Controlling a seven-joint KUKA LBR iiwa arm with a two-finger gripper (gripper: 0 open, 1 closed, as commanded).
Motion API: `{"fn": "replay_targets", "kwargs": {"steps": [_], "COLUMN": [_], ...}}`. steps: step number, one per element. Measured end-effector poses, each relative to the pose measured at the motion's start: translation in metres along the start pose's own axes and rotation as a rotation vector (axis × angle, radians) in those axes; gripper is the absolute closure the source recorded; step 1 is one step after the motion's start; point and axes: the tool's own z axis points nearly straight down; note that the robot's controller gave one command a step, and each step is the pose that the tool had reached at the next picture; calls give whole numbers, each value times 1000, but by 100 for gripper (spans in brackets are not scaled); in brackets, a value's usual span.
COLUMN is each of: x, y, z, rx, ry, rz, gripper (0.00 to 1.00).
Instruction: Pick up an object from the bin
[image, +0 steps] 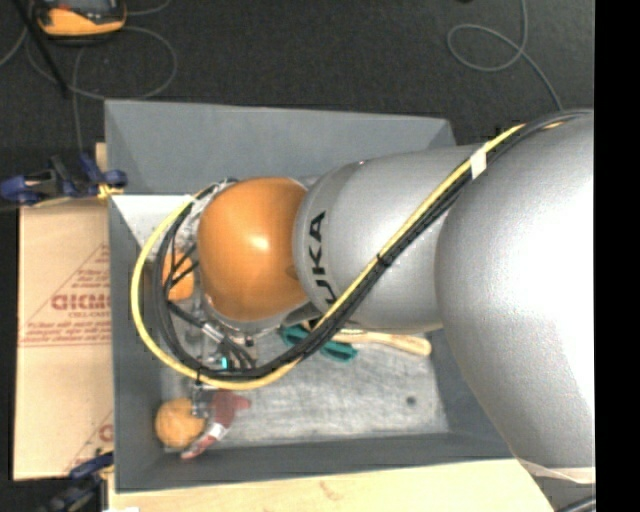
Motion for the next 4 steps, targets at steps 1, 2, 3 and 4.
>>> {"fn": "replay_targets", "kwargs": {"steps": [1,2,3,4], "x": [-2,32,32,37], "y": [-1,-35,-35,-33], "z": [-4,88,88,34], "rx": [-2,-3,-3,1], "ry": [-7,-5,-5,-1], "rz": [4,-70,-69,-48], "gripper": [0,100,100,100]}}
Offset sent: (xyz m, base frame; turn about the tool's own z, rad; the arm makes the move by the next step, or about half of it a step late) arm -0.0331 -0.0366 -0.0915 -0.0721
